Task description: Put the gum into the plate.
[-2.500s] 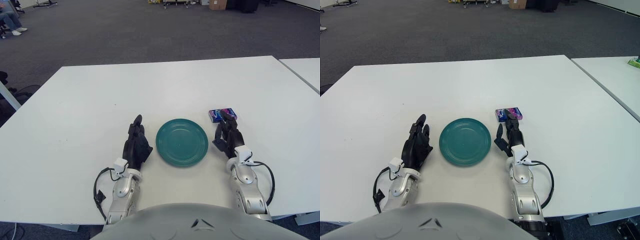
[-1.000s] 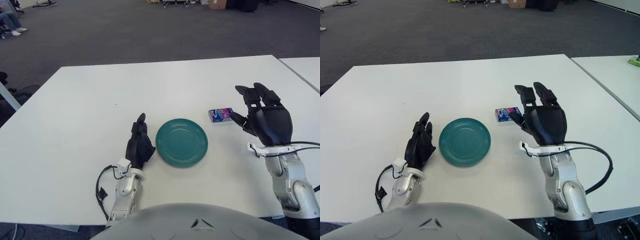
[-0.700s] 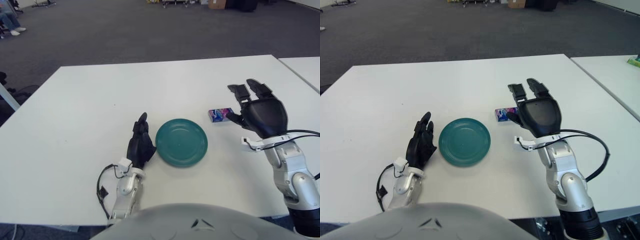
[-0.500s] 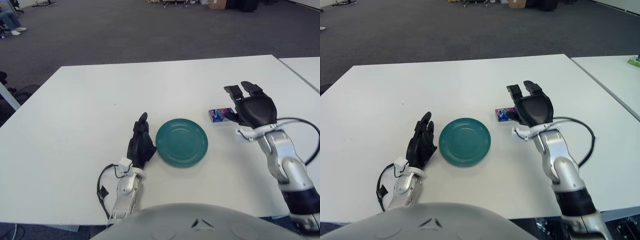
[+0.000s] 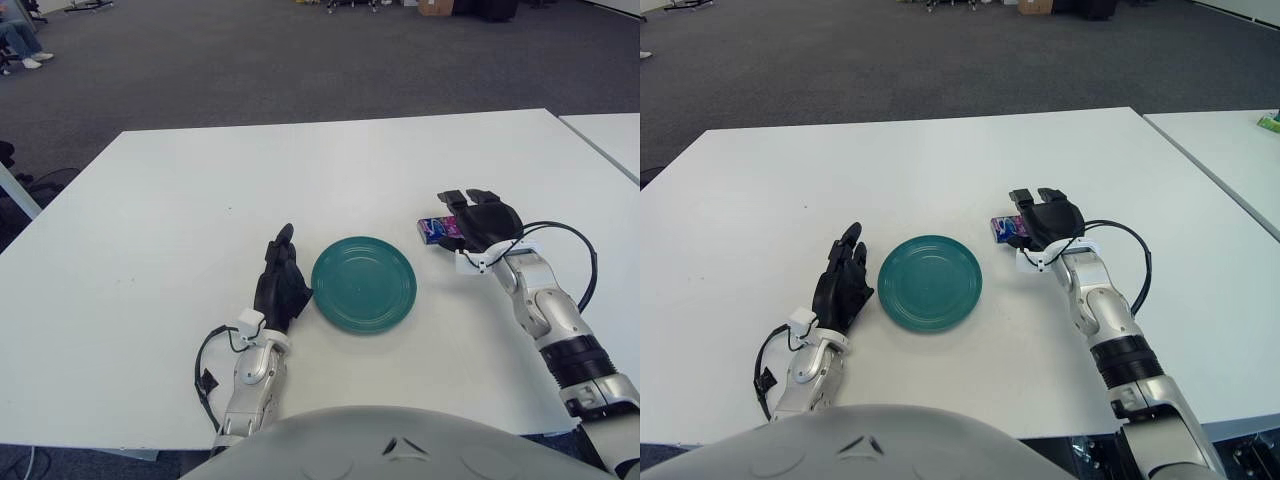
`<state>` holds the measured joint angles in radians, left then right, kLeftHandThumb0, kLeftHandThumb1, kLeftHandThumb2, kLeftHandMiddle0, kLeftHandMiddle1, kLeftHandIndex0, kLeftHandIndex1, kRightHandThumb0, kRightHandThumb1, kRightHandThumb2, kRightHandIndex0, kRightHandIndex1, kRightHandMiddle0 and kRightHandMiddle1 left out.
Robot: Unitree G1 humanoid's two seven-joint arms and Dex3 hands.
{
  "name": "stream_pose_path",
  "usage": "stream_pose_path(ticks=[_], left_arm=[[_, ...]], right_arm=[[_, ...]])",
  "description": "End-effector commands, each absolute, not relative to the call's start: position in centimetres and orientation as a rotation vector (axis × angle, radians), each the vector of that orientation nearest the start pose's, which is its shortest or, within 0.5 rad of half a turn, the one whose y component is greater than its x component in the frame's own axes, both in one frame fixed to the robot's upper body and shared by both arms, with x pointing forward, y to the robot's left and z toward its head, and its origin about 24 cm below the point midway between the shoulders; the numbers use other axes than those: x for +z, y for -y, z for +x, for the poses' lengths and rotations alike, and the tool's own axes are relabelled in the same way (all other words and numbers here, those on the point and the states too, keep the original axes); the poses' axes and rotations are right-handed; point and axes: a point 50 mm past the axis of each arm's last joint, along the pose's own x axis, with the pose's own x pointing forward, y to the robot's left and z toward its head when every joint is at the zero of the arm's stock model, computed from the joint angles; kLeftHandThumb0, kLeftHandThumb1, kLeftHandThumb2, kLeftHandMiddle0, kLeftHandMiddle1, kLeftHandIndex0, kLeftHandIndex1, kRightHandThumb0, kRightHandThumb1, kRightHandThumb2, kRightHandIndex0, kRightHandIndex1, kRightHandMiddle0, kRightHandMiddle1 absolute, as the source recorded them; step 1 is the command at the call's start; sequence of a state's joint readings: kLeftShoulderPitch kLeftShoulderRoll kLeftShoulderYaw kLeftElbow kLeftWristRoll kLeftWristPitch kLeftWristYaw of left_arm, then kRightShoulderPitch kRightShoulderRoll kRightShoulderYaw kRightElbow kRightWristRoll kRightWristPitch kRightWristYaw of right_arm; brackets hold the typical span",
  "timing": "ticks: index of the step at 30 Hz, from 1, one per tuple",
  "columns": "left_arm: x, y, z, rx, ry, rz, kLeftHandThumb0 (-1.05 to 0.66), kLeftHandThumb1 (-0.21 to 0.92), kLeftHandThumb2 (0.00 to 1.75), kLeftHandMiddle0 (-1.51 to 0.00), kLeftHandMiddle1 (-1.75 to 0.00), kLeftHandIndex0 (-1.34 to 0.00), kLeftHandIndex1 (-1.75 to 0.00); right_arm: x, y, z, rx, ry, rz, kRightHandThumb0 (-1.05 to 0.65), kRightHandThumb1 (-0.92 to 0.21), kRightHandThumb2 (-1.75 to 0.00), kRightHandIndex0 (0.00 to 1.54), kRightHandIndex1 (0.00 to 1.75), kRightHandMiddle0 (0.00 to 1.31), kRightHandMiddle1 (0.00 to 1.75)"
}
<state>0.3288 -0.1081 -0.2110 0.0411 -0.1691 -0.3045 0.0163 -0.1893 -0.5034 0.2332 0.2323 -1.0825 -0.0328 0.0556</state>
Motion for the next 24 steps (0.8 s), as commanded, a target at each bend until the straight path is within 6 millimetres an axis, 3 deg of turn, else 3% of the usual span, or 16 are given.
stream_pose_path(ticks=[1,24], left_arm=[[-0.4,-9.4,18.0,0.01,-0.085,-0.368,-0.91,0.92,0.97,-0.11,-0.02,0.0,-0.5],[0.0,-8.7,18.0,-0.006,-0.062,-0.353,-0.9,0.92,0.98,-0.1,0.0,0.0,-0.42]], right_arm=[[4.2,19.9,29.3,0.292,0.009,-1.613,-0.9,-0.92,-0.88,0.27,0.01,0.0,0.37],[3.1,20.3,29.2,0.509,-0.102,-1.664,-0.9,-0.92,-1.01,0.25,0.0,0.0,0.28]])
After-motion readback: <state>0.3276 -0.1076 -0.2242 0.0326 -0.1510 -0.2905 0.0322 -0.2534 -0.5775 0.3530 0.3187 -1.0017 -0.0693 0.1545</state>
